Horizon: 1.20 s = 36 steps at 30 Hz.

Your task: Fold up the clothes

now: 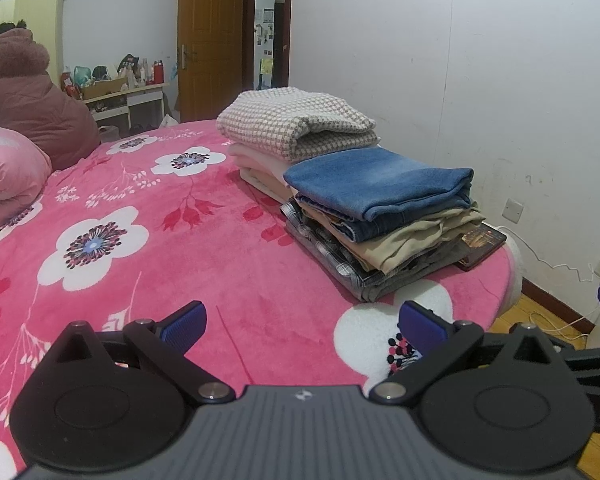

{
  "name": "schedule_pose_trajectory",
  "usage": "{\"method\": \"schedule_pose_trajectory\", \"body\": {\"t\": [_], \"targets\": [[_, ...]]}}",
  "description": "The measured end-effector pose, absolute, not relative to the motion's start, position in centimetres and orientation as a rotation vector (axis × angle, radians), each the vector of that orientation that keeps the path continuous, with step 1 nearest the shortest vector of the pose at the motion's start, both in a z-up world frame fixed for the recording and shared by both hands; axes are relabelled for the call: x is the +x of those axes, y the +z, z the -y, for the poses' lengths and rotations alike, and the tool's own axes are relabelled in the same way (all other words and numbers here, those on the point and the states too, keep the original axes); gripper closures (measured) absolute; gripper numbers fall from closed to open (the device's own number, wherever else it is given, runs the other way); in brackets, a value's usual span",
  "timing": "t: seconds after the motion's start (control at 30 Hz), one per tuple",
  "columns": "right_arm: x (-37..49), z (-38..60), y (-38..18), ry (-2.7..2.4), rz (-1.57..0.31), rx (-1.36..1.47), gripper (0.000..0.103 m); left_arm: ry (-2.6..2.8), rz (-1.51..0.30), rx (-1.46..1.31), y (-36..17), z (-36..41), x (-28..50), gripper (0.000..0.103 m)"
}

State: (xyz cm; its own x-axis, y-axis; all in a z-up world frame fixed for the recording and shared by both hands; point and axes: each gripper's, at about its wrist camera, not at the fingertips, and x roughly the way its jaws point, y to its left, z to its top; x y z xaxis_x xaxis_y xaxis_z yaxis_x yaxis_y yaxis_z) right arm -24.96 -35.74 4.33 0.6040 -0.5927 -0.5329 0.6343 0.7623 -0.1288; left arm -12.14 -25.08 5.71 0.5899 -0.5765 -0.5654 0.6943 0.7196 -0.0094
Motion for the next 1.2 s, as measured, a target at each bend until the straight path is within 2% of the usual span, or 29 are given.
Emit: {"method": "schedule_pose_trajectory", "body": {"t": [1.2], "targets": [[-25.04,35.31,4.38,-0.708,-0.590,0.069,0.001,-0.744,-0.583,0.221,5.57,24.82,-12.23,0.000]]}}
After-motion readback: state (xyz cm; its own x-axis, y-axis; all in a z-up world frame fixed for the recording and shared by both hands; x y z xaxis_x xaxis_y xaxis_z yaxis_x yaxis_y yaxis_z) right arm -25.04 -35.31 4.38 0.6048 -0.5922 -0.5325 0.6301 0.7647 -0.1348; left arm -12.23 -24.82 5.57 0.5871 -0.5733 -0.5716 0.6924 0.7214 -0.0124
